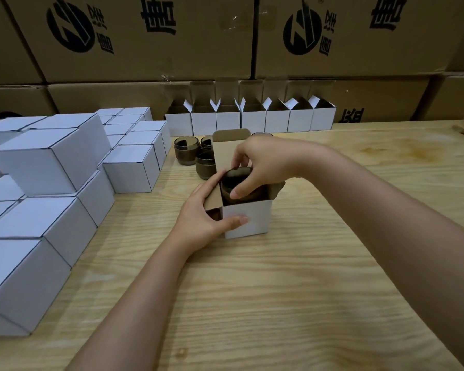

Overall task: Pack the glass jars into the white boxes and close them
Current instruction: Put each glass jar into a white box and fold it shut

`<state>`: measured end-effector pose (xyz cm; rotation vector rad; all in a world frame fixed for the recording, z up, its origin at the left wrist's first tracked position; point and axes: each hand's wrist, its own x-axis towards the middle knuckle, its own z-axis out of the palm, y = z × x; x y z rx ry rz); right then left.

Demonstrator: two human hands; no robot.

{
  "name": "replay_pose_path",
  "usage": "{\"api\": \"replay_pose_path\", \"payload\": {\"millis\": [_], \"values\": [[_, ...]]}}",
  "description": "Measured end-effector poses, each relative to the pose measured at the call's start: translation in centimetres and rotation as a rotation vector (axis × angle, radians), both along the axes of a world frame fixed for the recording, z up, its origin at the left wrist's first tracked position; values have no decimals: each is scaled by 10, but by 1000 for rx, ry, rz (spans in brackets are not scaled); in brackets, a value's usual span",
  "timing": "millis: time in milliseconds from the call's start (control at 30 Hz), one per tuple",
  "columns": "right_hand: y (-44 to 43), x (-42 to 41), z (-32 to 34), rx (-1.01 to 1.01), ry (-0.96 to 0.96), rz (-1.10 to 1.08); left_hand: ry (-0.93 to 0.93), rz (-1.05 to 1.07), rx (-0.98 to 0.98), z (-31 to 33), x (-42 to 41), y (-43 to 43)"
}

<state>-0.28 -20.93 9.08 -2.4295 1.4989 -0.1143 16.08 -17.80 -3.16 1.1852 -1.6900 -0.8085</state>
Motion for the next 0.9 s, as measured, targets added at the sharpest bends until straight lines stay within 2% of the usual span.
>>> {"api": "replay_pose_path", "payload": {"millis": [167,333,467,533,567,633,700,767,833,900], "values": [[3,0,-10,138,-62,-55,-11,6,-5,0,0,1],[4,5,-9,170,-12,-103,3,-11,-6,-1,0,-1],[11,1,-16,169,-153,-153,-7,-7,-26,-4,1,-3],[14,-4,-26,77,-339,-181,0,-5,-33,-5,1,-3],[16,-6,-34,-32,-515,-199,12,-7,-34,-5,1,-4],[21,-11,-51,-309,-1001,-306,16,-12,-30,-6,2,-4],[23,-16,-71,-412,-1478,-511,1,-14,-26,-6,3,-4],[26,-18,-91,-237,-1745,-662,-2,-12,-20,-5,3,-3],[25,-17,-108,61,-1819,-650,-2,-15,-14,-5,3,-3],[24,-13,-115,283,-1810,-519,2,-20,-14,-4,2,-3]]}}
